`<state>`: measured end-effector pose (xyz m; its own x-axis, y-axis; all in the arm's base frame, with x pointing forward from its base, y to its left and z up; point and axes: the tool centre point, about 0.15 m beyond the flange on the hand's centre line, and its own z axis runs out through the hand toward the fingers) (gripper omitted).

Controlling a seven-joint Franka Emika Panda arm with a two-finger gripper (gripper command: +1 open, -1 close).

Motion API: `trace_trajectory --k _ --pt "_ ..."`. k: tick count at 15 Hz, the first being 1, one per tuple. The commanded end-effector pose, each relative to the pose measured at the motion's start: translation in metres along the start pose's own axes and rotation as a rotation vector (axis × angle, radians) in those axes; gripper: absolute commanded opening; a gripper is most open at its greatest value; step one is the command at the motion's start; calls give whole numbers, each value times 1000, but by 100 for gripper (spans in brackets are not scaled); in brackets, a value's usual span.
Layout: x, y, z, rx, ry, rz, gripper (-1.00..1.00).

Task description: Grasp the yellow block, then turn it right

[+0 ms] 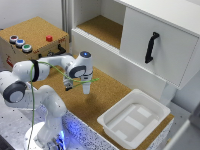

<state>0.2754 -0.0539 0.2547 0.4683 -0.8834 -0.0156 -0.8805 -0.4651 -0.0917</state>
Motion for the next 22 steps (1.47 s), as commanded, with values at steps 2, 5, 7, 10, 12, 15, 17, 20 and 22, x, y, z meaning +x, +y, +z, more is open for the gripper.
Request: trace_trajectory --k 2,5,7,10,12,15,17,20,22 --pt "8 -22 7 -85 0 343 -100" --pt "11 -35 10 -159 19 409 -100" --pt "11 -38 20 -140 -21 445 -100" --pt "14 -32 36 -92 -87 520 -100" --pt "17 -31 41 -77 -96 530 -100" --pt "25 -32 51 -76 -101 527 -100" --pt "30 -30 60 -70 -103 520 -100" --pt "32 -28 72 -50 -119 468 100" --pt "29 -30 54 -18 -81 437 100"
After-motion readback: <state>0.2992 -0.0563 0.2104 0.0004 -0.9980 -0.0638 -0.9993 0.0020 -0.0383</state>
